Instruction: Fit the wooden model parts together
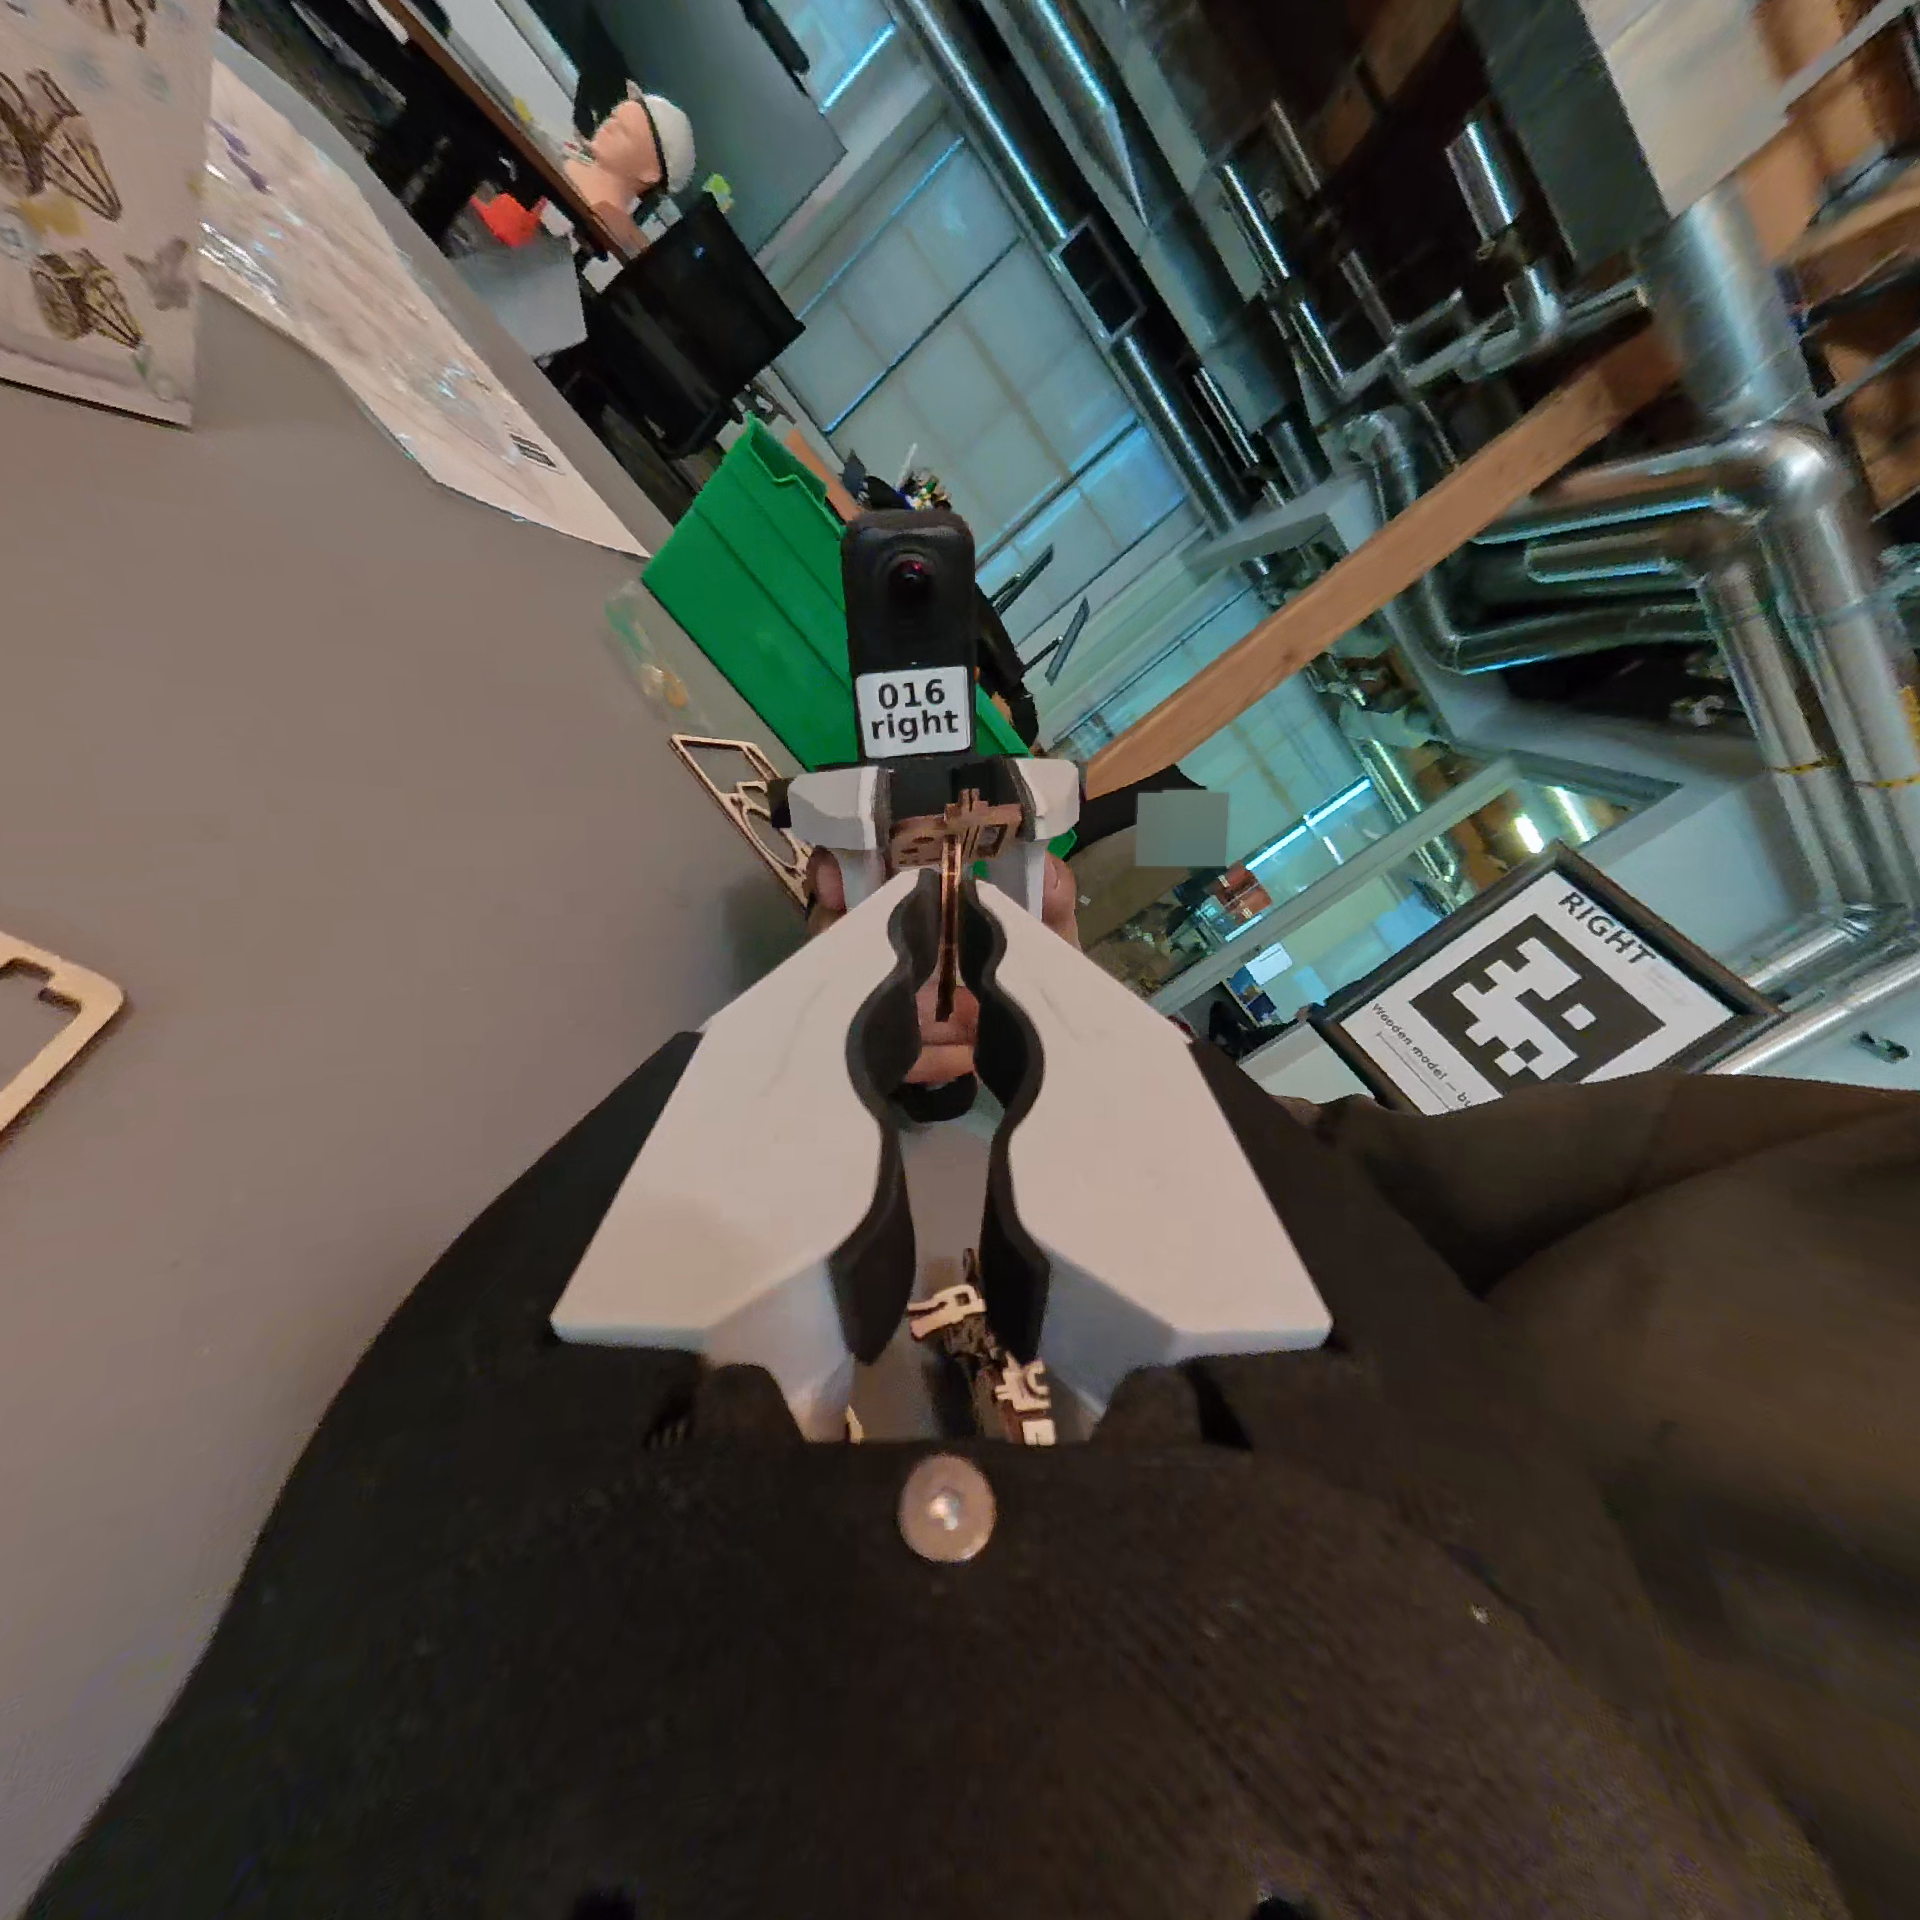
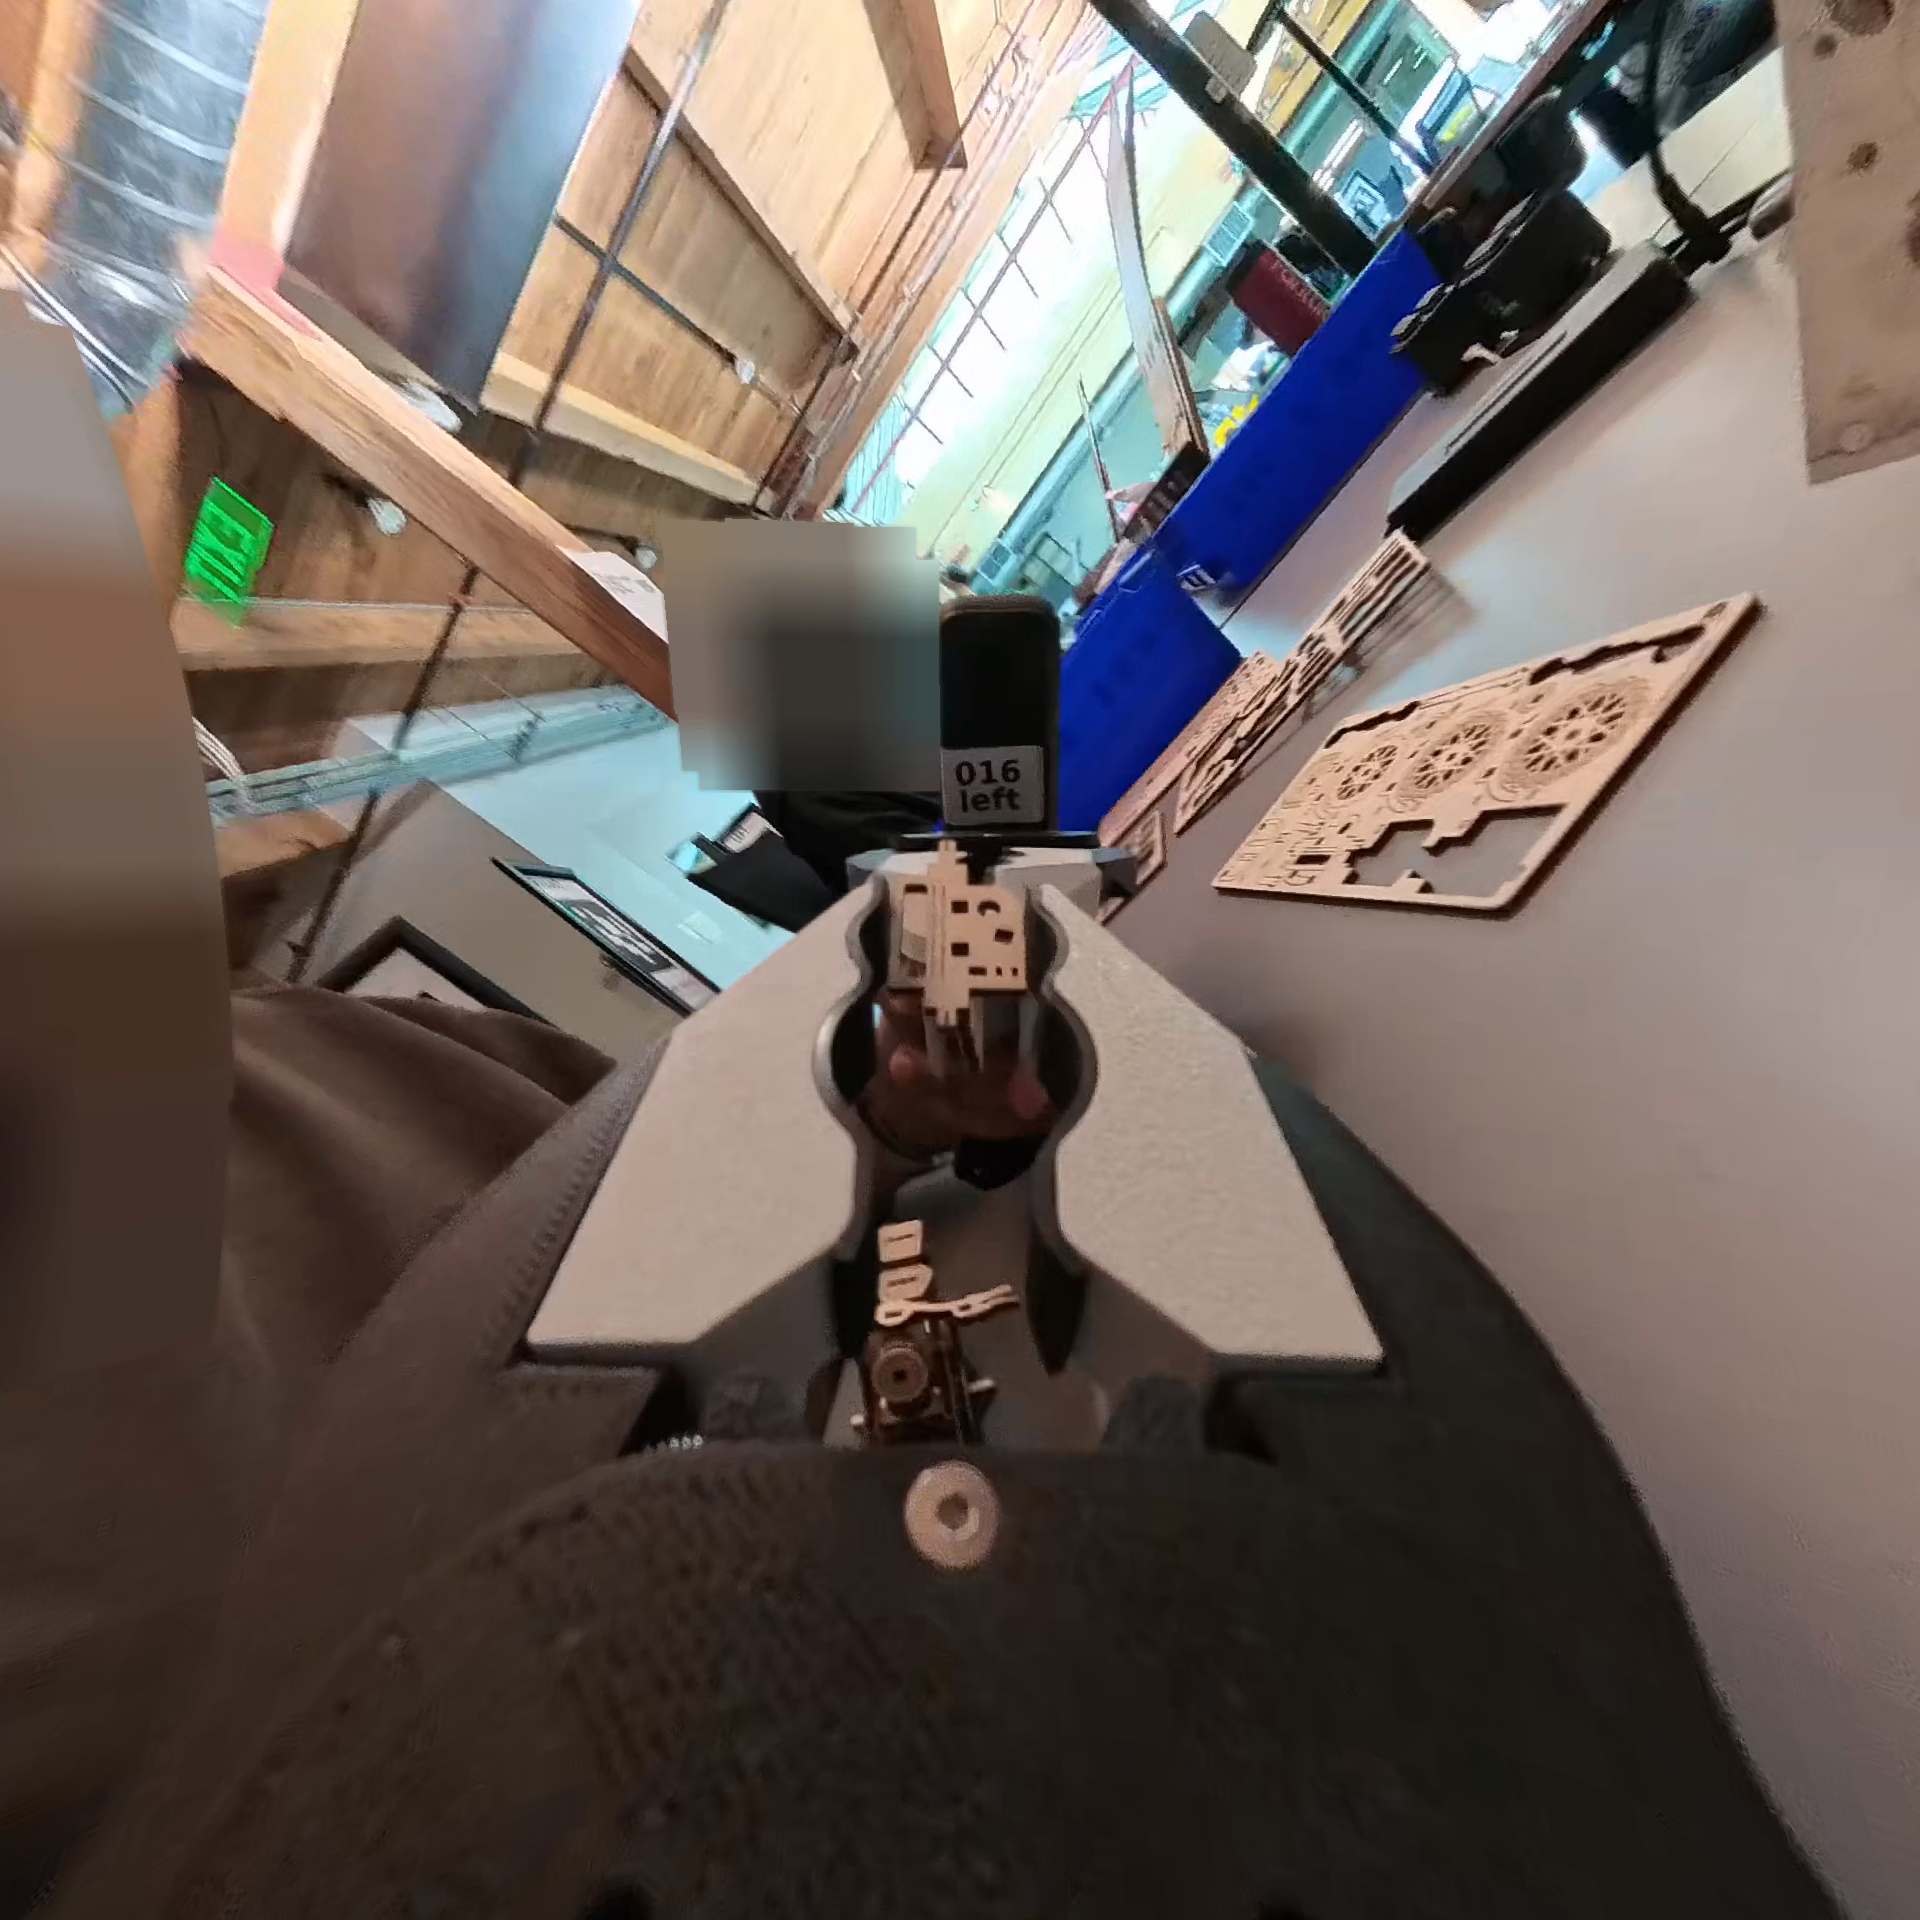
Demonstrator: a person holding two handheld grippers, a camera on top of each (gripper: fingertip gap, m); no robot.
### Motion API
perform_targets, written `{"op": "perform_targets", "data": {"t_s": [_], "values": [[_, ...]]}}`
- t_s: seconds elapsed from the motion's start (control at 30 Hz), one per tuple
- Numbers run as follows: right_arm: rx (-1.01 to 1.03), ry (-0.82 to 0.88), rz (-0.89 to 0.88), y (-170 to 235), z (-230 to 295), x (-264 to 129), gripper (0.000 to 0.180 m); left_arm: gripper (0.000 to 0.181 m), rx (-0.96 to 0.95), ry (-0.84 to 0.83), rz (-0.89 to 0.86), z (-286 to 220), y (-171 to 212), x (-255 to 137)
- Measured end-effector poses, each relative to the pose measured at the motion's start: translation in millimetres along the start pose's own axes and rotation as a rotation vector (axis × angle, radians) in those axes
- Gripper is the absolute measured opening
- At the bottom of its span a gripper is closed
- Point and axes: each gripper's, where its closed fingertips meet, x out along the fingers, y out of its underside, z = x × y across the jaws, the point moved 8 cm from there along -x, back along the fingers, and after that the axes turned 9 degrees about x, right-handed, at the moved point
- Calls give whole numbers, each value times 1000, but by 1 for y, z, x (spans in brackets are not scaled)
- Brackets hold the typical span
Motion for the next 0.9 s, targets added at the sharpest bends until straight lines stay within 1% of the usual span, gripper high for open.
{"op": "perform_targets", "data": {"t_s": [0.03,0.07,0.1,0.13,0.2,0.23,0.27,0.37,0.43,0.57,0.73,0.77,0.8,0.83,0.87,0.9], "values": [[-33,10,11,-1,3,0,28,1,5,1,7,0,0,0],[-52,15,22,-3,5,-2,40,1,12,-1,24,-1,1,0],[-58,13,42,-4,8,-3,47,1,16,1,46,-1,2,0],[-67,17,70,-4,9,-4,49,1,17,10,65,-1,4,1],[-99,61,150,0,8,-4,46,1,11,31,93,-2,7,4],[-122,84,193,4,8,-2,39,1,11,38,105,-3,8,6],[-150,99,225,6,8,-1,28,1,12,39,114,-3,9,6],[-186,126,232,7,9,1,26,1,3,36,109,-2,9,6],[-176,109,181,4,9,1,26,2,-3,30,78,-3,7,7],[-84,29,33,1,6,1,26,2,-43,22,-7,-3,5,9],[-45,25,-87,-1,6,2,26,2,-88,12,-79,-1,3,11],[-53,31,-103,-2,7,2,21,1,-94,9,-78,0,3,9],[-65,3,-155,-6,11,-4,1,2,-79,-9,-75,3,4,6],[-67,-1,-218,-14,13,-13,7,1,-68,-35,-82,5,3,0],[-94,23,-226,-19,14,-21,9,1,-58,-54,-92,7,0,-5],[-151,83,-195,-22,15,-27,9,1,-49,-66,-100,7,-4,-9]]}}
